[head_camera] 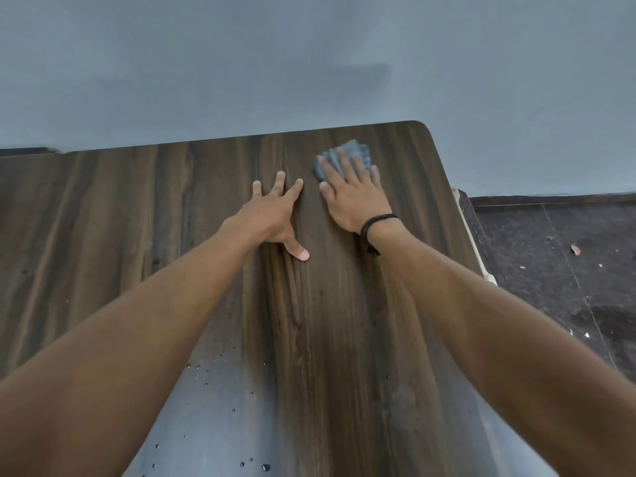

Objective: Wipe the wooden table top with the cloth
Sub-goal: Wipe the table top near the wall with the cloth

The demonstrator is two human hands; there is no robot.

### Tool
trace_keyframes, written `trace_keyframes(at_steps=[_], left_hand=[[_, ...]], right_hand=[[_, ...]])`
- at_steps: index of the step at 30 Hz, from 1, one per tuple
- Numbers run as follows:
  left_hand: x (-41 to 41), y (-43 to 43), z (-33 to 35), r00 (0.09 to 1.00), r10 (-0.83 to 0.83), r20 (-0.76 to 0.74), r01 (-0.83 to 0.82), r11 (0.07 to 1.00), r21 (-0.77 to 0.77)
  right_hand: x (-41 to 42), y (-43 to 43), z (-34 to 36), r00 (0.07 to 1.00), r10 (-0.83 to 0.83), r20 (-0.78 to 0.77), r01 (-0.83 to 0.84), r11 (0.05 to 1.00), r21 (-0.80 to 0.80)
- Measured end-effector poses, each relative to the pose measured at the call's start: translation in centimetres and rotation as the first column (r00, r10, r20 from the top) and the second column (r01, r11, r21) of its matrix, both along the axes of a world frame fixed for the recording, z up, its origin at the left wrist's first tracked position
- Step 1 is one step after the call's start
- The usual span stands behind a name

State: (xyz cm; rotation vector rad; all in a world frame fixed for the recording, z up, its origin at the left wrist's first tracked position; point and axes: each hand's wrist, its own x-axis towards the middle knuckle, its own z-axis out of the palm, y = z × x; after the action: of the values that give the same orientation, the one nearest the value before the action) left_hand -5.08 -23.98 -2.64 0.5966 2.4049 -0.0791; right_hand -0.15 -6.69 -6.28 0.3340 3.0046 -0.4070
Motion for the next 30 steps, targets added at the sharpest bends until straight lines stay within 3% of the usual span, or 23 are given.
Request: trace_keyframes(at_steps=[2,5,9,12,16,19,21,23,26,27,30], left_hand=[[0.0,-0.1,-0.2,1.0,-0.009,-0.01,0.009,1.0,0.012],[-0.4,0.0,0.0,1.0,0.005,-0.005,-0.005,1.0,-0.002],[-0.3,-0.2,-0.2,0.999,-0.035,-0.016,0.035,0.999,0.007],[-0.3,-0.3,0.1,1.0,-0.005,0.004,0.005,1.0,0.008],[0.0,0.1,0.4,1.0,-0.01,0.011,0.01,1.0,0.003],[0.3,-0.1,0.9,1.0,0.024,0.019,-0.025,1.0,0.018],[1.0,-0.2,1.2,1.0,0.007,-0.013,-0.007,0.999,0.044],[2.7,-1.1,1.0,0.998,-0.046,-0.031,0.048,0.997,0.055],[6.4,-3.3,-0.5,0.997,-0.058,0.044,0.059,0.998,-0.021],[7.6,-3.7,-1.0,0.997,-0.06,0.052,0.062,0.998,-0.034],[8.4,-3.8,-1.3,0.997,-0.069,0.022,0.07,0.998,-0.011]], right_hand=[[-0.8,0.7,0.1,1.0,0.014,0.009,-0.014,1.0,-0.013],[-2.4,1.1,1.0,0.988,-0.154,0.018,0.154,0.987,-0.051],[1.5,1.7,0.3,0.998,0.062,0.0,-0.062,0.998,-0.021],[3.9,3.8,0.6,0.98,-0.198,-0.02,0.197,0.979,-0.047],[7.9,2.3,0.1,0.999,0.019,-0.04,-0.02,1.0,-0.013],[9.5,1.8,0.5,0.979,-0.198,-0.044,0.196,0.98,-0.034],[11.9,-0.8,0.0,0.995,-0.073,-0.067,0.075,0.997,0.034],[14.8,-1.0,-0.3,0.997,0.025,-0.071,-0.025,1.0,0.004],[14.8,-0.4,0.3,0.969,-0.237,-0.074,0.235,0.971,-0.034],[15.1,-1.8,0.2,0.971,-0.225,-0.074,0.225,0.974,-0.014],[19.6,-4.7,-0.9,0.983,0.138,-0.12,-0.133,0.99,0.045]])
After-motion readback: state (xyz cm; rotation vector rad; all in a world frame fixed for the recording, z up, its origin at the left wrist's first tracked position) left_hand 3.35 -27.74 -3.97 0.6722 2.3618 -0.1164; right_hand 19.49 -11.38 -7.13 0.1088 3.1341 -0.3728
